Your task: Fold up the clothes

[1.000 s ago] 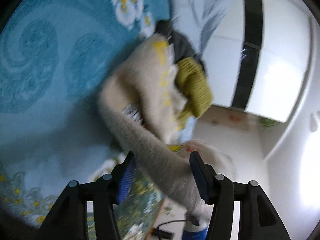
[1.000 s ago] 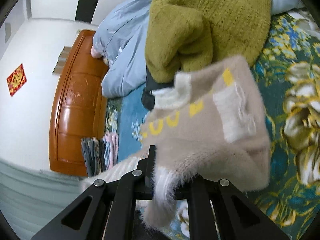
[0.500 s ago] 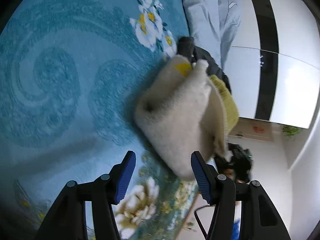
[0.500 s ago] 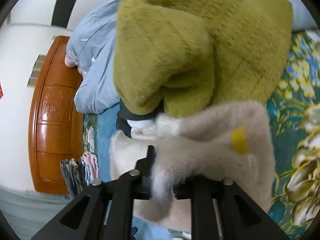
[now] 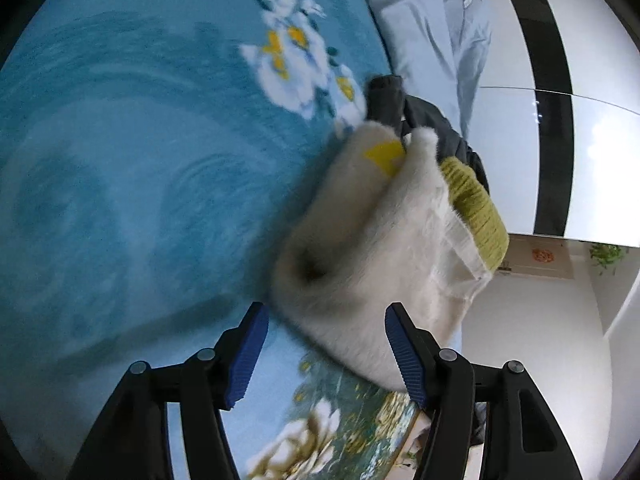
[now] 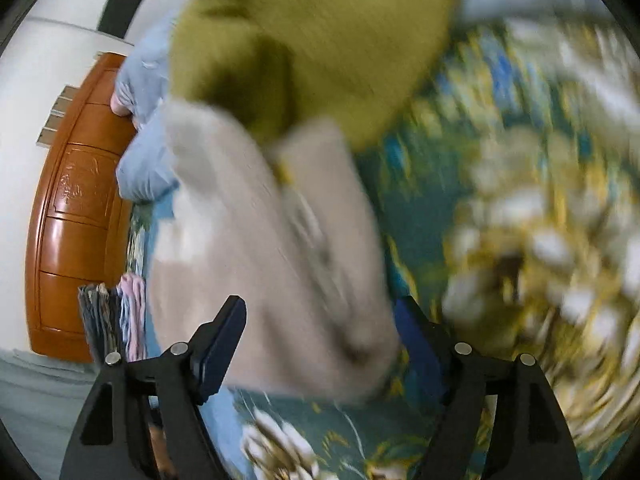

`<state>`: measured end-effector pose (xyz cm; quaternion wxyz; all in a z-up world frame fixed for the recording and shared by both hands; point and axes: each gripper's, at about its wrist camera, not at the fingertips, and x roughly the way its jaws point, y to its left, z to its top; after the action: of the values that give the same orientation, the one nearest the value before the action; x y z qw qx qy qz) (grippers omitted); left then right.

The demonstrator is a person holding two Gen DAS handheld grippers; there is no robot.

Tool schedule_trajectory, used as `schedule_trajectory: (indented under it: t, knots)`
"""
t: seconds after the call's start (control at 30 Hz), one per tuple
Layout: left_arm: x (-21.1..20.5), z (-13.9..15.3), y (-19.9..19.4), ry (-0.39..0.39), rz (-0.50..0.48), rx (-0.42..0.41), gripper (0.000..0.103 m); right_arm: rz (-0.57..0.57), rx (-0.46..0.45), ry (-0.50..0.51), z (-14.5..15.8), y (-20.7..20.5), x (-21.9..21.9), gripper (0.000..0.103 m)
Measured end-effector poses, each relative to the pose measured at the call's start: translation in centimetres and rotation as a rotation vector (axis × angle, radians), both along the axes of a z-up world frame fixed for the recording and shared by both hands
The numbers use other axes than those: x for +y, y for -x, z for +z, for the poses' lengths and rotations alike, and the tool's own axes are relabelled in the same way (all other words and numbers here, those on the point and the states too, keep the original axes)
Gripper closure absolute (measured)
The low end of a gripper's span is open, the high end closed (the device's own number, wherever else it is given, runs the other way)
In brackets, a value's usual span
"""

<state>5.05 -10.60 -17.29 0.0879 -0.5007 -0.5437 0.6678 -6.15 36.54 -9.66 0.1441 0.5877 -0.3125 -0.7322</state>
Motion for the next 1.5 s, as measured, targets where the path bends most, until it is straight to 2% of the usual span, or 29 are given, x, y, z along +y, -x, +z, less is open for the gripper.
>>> schedule_trajectory:
  t: [0.1,0.17,0.27,0.4,0.43,0.47,0.5,0.57,0.67,0.77,0.83,0.93,1.03,1.13,1.17,1.27,1.3,1.33,1.4,1.43,1.5]
  knots:
    - [0.2,-1.1,1.4,-0.015,0.018,-0.031,0.033,-0.062,0.002,0.039,-1.8,-0.3,0.0,0.024]
    - [0.3,-2.0,2.0,-0.042,0.042,-0.052,0.032,-0.118,0.031,0.075,-1.9,0.0,0.1,0.017]
    - [0.2,-2.5,2.4,-0.070,0.083,-0.065,0.031,-0.172,0.039,0.107,-2.3,0.9,0.1,0.016]
    - [0.3,-2.5,2.6,-0.071,0.107,-0.069,0.031,-0.229,0.013,0.113,-2.4,2.0,-0.2,0.015]
    - [0.3,-2.4,2.6,-0.066,0.111,-0.068,0.034,-0.232,-0.003,0.098,-2.3,2.1,-0.4,0.017]
    - [0.4,-2.2,2.5,-0.053,0.113,-0.067,0.036,-0.234,-0.019,0.084,-2.2,2.2,-0.5,0.023]
    - [0.4,-1.9,2.5,-0.034,0.116,-0.065,0.044,-0.233,-0.033,0.070,-2.0,2.2,-0.6,0.028]
    - [0.4,-1.1,2.2,-0.008,0.124,-0.050,0.054,-0.213,-0.039,0.055,-1.3,2.1,-0.8,0.043]
    - [0.5,0.5,1.6,0.041,0.123,-0.018,0.065,-0.171,-0.034,0.049,0.1,1.3,-0.9,0.056]
    - [0.2,2.2,0.7,0.116,0.095,-0.004,0.072,-0.097,-0.042,0.049,1.0,0.0,-1.6,0.060]
    - [-1.2,3.0,-0.8,0.116,0.095,-0.001,0.076,-0.035,-0.083,0.064,1.1,-1.7,-2.2,0.061]
    - [-3.1,4.1,-3.0,0.113,0.089,0.006,0.079,-0.002,-0.099,0.049,0.8,-2.9,-2.6,0.062]
    - [-4.5,4.0,-4.5,0.129,0.087,0.014,0.088,0.030,-0.115,0.034,0.5,-4.2,-3.0,0.062]
    - [-4.8,2.9,-4.3,0.060,0.113,0.019,0.088,0.058,-0.129,0.021,0.2,-5.3,-3.3,0.061]
    - [-4.8,2.7,-4.1,0.063,0.107,0.014,0.088,0.050,-0.130,0.024,0.1,-5.1,-3.0,0.059]
    - [-4.8,2.0,-3.6,0.073,0.089,-0.002,0.079,0.047,-0.125,0.026,0.0,-5.5,-1.7,0.056]
    - [-4.8,2.0,-3.5,0.075,0.083,-0.002,0.067,0.045,-0.123,0.027,0.1,-5.5,-1.5,0.054]
    - [-4.8,2.1,-3.4,0.076,0.077,0.009,0.046,0.033,-0.122,0.030,0.2,-5.1,-2.0,0.052]
    - [-4.6,2.2,-2.9,0.095,0.066,0.028,0.027,-0.005,-0.123,0.048,-0.1,-4.3,-3.5,0.044]
    - [-4.4,2.2,-2.5,0.099,0.055,0.034,0.026,-0.023,-0.121,0.068,-0.1,-4.3,-3.5,0.037]
    - [-4.0,2.0,-1.8,0.110,0.021,0.040,0.026,-0.052,-0.128,0.097,-0.6,-4.3,-3.5,0.037]
